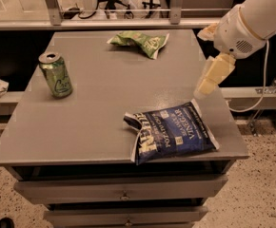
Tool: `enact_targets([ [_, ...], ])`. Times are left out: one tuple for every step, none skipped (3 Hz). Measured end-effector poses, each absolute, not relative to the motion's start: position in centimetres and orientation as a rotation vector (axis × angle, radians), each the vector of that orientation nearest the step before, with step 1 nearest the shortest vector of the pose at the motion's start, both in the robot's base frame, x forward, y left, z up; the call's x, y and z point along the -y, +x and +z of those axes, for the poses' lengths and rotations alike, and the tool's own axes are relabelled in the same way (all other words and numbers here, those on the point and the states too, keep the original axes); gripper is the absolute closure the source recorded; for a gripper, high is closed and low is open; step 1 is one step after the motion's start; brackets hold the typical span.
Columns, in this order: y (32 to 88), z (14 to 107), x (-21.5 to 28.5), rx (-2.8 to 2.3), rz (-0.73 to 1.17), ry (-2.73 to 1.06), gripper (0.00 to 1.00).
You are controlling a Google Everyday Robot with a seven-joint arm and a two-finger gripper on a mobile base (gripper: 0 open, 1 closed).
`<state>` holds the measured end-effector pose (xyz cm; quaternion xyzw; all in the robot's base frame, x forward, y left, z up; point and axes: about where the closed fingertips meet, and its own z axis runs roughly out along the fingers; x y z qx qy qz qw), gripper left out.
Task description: Knock green can over
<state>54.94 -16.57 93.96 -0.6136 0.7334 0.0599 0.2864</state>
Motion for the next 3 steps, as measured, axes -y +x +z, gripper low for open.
enact_targets([
  [58.7,92.9,12.5,-1.877,0.279,-1.586,0.00],
  [58.7,92.9,12.4,-1.875,0.281,-1.587,0.00],
  [60.5,92.6,10.8,-1.823,0.318,-1.540,0.00],
])
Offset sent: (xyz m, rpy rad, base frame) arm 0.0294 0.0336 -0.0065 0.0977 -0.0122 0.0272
